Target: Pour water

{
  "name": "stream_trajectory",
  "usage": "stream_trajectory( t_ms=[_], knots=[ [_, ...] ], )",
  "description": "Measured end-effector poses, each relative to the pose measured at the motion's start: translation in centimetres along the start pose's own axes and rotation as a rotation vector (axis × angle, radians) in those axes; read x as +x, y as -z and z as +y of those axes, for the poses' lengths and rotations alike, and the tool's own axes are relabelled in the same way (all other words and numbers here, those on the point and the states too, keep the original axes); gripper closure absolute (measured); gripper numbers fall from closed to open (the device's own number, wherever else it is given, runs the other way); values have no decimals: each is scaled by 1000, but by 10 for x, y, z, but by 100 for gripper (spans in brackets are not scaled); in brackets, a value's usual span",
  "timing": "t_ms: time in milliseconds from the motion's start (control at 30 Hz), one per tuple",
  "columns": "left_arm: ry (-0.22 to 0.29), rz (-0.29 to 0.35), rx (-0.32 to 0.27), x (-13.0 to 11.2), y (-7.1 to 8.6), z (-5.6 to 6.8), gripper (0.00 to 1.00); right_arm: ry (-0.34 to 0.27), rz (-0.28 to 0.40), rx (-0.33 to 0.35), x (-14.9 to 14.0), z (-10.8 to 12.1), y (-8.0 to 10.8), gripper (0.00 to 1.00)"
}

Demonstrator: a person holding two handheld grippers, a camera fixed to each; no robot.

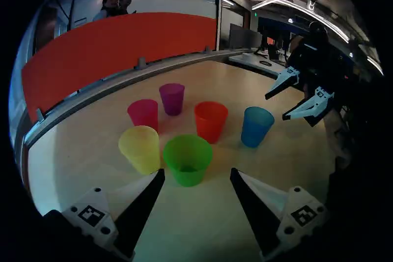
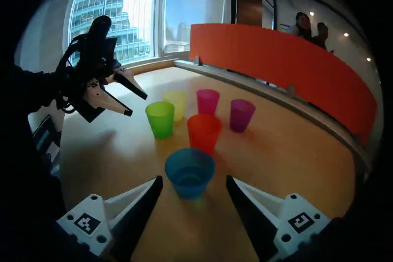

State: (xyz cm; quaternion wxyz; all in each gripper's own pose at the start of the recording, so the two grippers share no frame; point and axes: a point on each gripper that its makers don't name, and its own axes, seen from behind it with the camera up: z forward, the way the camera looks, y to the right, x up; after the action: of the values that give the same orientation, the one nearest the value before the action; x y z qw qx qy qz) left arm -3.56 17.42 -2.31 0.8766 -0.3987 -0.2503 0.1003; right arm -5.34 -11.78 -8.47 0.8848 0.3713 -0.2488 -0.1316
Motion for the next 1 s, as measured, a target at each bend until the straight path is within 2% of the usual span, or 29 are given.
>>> stream_trajectory(
  t_ms=[667, 1000],
  knots=[
    [13, -28, 4, -13, -19, -11, 1, 10, -37, 15, -19, -6, -28, 0],
    [18, -36, -2, -14, -28, -14, 1, 0, -39, 24, -17, -7, -45, 0]
  ],
)
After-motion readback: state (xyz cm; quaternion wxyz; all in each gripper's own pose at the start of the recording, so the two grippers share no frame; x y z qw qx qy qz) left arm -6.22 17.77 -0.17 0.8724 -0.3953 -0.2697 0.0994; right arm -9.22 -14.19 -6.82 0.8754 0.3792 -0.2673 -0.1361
